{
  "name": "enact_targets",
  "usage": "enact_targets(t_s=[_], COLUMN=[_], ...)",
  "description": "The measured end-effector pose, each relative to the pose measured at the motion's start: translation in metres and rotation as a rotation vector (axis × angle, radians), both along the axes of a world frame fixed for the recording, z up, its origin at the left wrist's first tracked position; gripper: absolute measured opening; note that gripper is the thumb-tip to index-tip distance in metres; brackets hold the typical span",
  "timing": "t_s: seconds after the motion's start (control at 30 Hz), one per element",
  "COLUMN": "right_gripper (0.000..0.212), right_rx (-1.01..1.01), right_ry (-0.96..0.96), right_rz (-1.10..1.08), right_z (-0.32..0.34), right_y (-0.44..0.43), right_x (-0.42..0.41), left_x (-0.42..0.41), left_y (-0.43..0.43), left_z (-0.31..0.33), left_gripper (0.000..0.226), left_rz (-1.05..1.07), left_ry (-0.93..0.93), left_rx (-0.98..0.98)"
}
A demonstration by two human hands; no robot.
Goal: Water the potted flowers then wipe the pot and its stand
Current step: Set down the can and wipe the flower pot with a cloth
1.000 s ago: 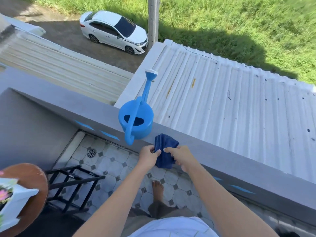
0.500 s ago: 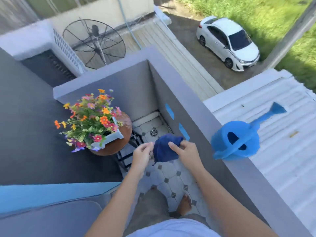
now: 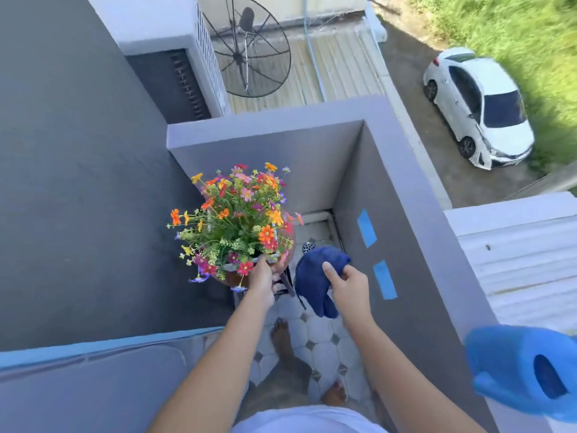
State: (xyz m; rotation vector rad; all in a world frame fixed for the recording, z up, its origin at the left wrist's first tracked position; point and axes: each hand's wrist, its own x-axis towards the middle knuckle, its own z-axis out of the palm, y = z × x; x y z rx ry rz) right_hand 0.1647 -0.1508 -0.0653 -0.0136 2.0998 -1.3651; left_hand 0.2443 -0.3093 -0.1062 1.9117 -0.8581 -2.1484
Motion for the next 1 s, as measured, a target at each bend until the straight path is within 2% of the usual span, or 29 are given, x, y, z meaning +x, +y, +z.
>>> enact_targets(t_s=[0.13, 0.27, 0.37, 0.47, 0.6, 0.73, 1.0], right_gripper=[0.045, 0.041, 0.033, 0.021, 0.005, 0.025, 0.037], right_rx=[0.060, 0.062, 0.035, -0.026, -0.112, -0.237, -0.440], right_ry=[-0.023, -0.031, -0.050, -0.084, -0.108, -0.094, 0.109], right_rz=[-0.067, -0.134, -0.140, -0.120, -0.074, -0.018, -0.032], right_z=[-0.005, -0.003, 0.002, 0.009, 0.019, 0.029, 0.096], right_y=[-0.014, -0.027, -0.034, -0.039, -0.045, -0.043, -0.039], right_x=[-0.012, -0.021, -0.021, -0.017, -0.010, -0.007, -0.016], left_x=[-0.019, -0.029, -0.018, -0.003, 0.011, 0.027, 0.067], left_y=[-0.017, -0.019, -0.023, -0.036, -0.050, -0.043, -0.020], left_z=[-0.019, -0.017, -0.020, -0.020, 0.010, 0.054, 0.163], left_gripper=[0.028, 0.037, 0.033, 0.017, 0.026, 0.028, 0.025], left_rz=[0.031, 0.010, -0.013, -0.057, -0.101, -0.137, -0.339], left_ry=[-0.011, -0.029, -0.087, -0.129, -0.115, -0.044, 0.060], left_rx=[0.045, -0.009, -0.060, -0.152, -0.158, -0.181, -0.266])
